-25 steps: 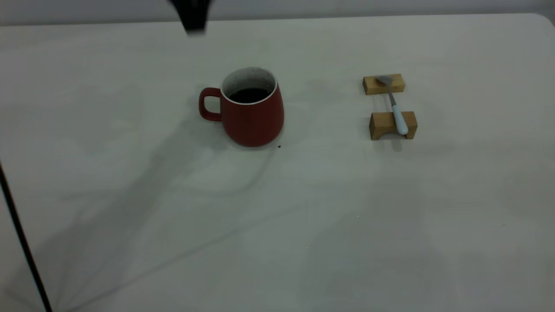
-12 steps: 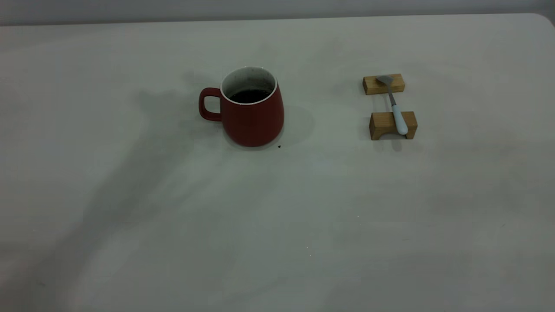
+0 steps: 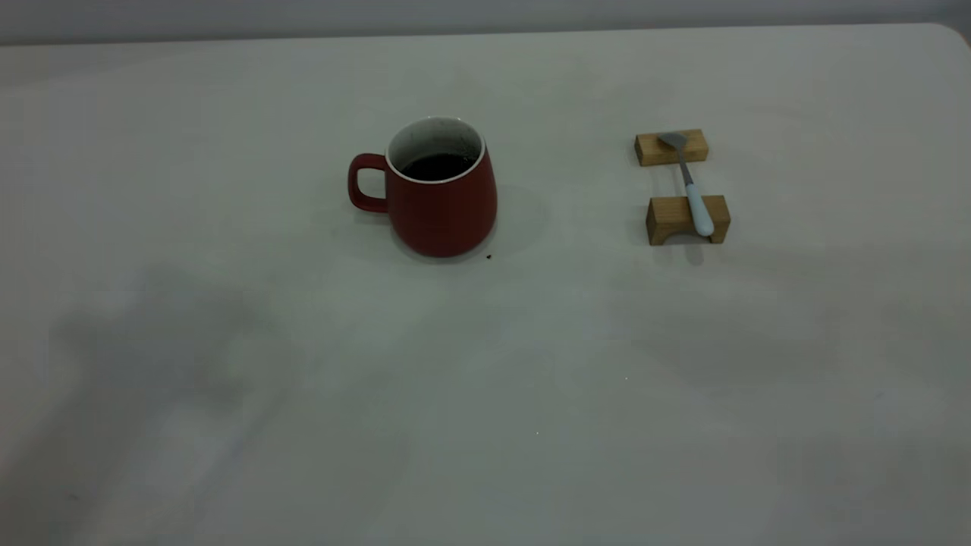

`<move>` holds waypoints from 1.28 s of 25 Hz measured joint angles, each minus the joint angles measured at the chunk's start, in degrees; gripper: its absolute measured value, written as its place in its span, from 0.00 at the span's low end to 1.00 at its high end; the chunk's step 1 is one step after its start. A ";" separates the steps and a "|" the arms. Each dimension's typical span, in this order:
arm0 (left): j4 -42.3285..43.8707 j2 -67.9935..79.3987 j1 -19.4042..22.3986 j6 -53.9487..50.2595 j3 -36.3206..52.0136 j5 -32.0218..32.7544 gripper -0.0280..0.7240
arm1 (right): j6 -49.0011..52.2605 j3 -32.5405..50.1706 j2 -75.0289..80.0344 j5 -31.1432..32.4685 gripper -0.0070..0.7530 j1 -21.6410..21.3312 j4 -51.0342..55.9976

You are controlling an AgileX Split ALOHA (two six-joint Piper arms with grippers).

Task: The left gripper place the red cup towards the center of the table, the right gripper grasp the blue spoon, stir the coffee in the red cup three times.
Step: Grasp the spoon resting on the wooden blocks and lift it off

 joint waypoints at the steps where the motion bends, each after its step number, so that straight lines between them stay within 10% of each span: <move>1: -0.80 -4.05 0.00 -0.18 4.08 0.00 0.55 | 0.00 0.00 0.00 0.00 0.61 0.00 0.00; 7: -3.23 -26.22 0.99 -6.72 26.58 0.00 0.55 | 0.00 0.00 0.00 0.00 0.61 0.00 0.00; 20: -4.79 -61.78 26.09 -8.64 53.19 -0.61 0.55 | 0.00 0.00 0.00 0.00 0.61 0.00 0.00; 32: -5.63 -73.08 27.44 -6.65 58.17 -1.80 0.55 | 0.00 0.00 0.00 0.00 0.61 0.00 0.00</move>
